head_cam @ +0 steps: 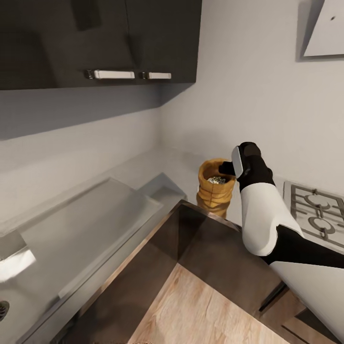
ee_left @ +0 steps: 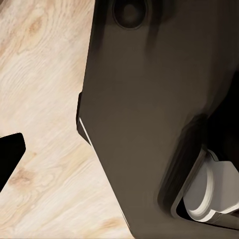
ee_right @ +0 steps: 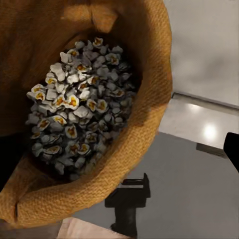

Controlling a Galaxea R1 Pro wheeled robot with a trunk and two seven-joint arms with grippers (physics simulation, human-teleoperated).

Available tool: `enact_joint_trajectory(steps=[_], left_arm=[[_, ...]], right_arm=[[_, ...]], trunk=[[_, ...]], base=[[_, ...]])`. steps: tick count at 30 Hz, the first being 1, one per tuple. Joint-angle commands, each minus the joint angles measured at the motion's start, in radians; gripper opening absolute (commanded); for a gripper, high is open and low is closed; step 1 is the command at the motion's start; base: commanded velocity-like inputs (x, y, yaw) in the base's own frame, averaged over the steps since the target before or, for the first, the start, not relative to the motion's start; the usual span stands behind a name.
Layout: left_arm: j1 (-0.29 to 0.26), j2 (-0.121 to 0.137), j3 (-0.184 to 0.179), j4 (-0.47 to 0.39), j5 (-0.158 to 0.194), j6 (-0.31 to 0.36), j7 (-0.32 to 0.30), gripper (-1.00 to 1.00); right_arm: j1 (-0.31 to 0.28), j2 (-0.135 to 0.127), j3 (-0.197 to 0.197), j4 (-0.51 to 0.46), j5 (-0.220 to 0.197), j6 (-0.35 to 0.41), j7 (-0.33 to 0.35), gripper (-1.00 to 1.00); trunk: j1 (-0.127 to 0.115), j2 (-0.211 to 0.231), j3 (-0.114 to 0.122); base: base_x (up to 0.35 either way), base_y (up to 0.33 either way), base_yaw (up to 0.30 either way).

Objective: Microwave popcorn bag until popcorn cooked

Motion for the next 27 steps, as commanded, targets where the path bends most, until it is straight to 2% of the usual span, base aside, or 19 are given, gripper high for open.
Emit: enact_joint_trajectory(steps=[1,6,8,11,13,27], left_arm=[[0.000,0.000,0.001,-0.001,0.006,-0.002,0.002,1.00],[0.000,0.000,0.001,-0.001,0.006,-0.003,0.008,1.00],[0.000,0.000,0.001,-0.001,0.005,-0.004,0.010,1.00],[0.000,0.000,0.001,-0.001,0.006,-0.004,0.010,1.00],[0.000,0.000,0.001,-0.001,0.006,-0.004,0.010,1.00],[0.000,-0.002,0.001,-0.002,0.006,-0.007,0.011,1.00]], right_arm=[[-0.001,0.001,-0.005,-0.001,0.006,0.003,0.002,1.00],[-0.001,0.001,-0.005,-0.001,0.009,0.003,-0.005,1.00],[-0.001,0.001,-0.005,-0.001,0.010,0.003,-0.034,1.00],[-0.001,0.001,-0.005,-0.003,0.009,0.003,-0.128,1.00],[-0.001,0.001,-0.005,-0.003,0.008,0.003,-0.146,1.00],[0.000,0.001,-0.006,0.051,0.003,0.003,-0.154,1.00]], trunk=[[0.000,-0.001,-0.001],[0.000,-0.001,-0.001],[0.000,-0.001,-0.001],[0.000,-0.001,-0.001],[0.000,-0.001,-0.001],[0.000,-0.001,-0.001]], base=[[0.000,0.000,0.261],[0.000,0.000,0.176],[0.000,0.000,0.029],[0.000,0.000,0.007],[0.000,0.000,0.001],[0.000,0.000,0.000]])
